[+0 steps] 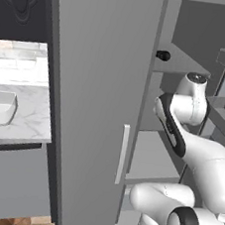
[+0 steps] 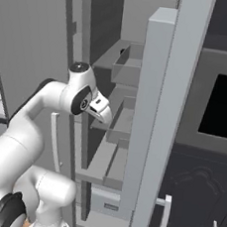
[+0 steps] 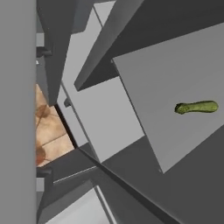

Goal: Take the eggplant and squash out of the freezer and place them in the tupperware container on the counter. Then put the tupperware containing the vegetables back in the freezer.

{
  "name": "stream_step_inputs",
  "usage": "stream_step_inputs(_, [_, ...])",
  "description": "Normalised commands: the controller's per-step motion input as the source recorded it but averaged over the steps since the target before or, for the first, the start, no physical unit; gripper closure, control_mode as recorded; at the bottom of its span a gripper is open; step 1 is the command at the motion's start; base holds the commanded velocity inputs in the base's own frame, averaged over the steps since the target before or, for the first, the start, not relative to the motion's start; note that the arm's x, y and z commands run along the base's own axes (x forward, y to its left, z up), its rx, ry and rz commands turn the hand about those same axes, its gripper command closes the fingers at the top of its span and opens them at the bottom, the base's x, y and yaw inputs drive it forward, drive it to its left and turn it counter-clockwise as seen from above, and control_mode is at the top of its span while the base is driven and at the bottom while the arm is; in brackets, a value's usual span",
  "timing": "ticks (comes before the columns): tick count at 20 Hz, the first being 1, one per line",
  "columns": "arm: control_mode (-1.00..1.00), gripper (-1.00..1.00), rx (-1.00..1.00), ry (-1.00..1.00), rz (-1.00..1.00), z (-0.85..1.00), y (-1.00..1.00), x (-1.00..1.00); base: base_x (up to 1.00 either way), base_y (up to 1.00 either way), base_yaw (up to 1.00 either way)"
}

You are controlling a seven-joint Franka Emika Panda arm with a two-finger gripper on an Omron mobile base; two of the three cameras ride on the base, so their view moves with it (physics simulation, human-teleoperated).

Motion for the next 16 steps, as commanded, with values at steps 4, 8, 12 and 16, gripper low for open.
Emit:
stream_step_inputs(4, [-1.0,-1.0,0.0,0.0,0.0,-0.2,-0.36,0.22,0.0,0.0,0.0])
stream_step_inputs(8, [-1.0,-1.0,0.0,0.0,0.0,-0.21,-0.28,0.23,0.0,0.0,0.0])
stream_step_inputs(12, [-1.0,-1.0,0.0,0.0,0.0,-0.2,-0.23,0.26,0.0,0.0,0.0])
stream_step_inputs(16, [-1.0,-1.0,0.0,0.0,0.0,-0.24,-0.13,0.29,0.0,0.0,0.0])
